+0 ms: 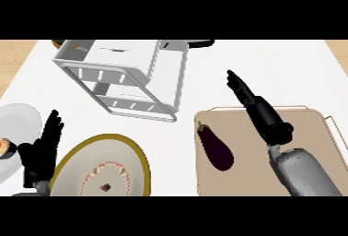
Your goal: Pick the eggplant from the tray and place it in the tiered basket
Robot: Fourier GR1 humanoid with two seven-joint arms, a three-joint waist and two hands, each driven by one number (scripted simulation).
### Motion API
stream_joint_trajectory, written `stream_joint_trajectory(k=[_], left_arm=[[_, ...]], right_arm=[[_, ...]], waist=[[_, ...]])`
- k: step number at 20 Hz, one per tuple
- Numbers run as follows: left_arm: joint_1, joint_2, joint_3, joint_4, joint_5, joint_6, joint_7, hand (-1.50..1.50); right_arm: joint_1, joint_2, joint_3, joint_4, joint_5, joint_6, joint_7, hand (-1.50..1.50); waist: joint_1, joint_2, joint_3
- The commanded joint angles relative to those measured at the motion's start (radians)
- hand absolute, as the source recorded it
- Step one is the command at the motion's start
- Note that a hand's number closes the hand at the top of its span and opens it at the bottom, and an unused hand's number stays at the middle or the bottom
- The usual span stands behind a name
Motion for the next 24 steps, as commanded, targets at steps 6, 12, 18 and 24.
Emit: stream_joint_trajectory(k=[6, 12, 18, 24], left_arm=[[0.029, 0.097, -0.024, -0.021, 0.018, -0.128, 0.127, 0.0], [0.053, 0.128, 0.009, 0.009, 0.075, -0.203, 0.166, 0.0], [0.063, 0.111, -0.009, -0.012, 0.07, -0.202, 0.158, 0.0], [0.041, 0.114, -0.004, -0.024, 0.08, -0.217, 0.179, 0.0]], right_arm=[[0.099, 0.067, -0.041, 0.267, -0.334, 0.318, 0.071, 1.5], [0.134, 0.013, 0.016, 0.038, 0.068, -0.011, -0.104, -1.5], [0.041, -0.288, 0.145, 0.06, 0.441, -0.017, 0.151, -1.5], [-0.124, -0.267, 0.258, -0.079, 0.391, 0.305, 0.556, -1.5]], waist=[[0.036, 0.029, -0.031], [-0.018, -0.001, -0.04], [0.002, -0.008, -0.047], [0.016, 0.002, -0.041]])
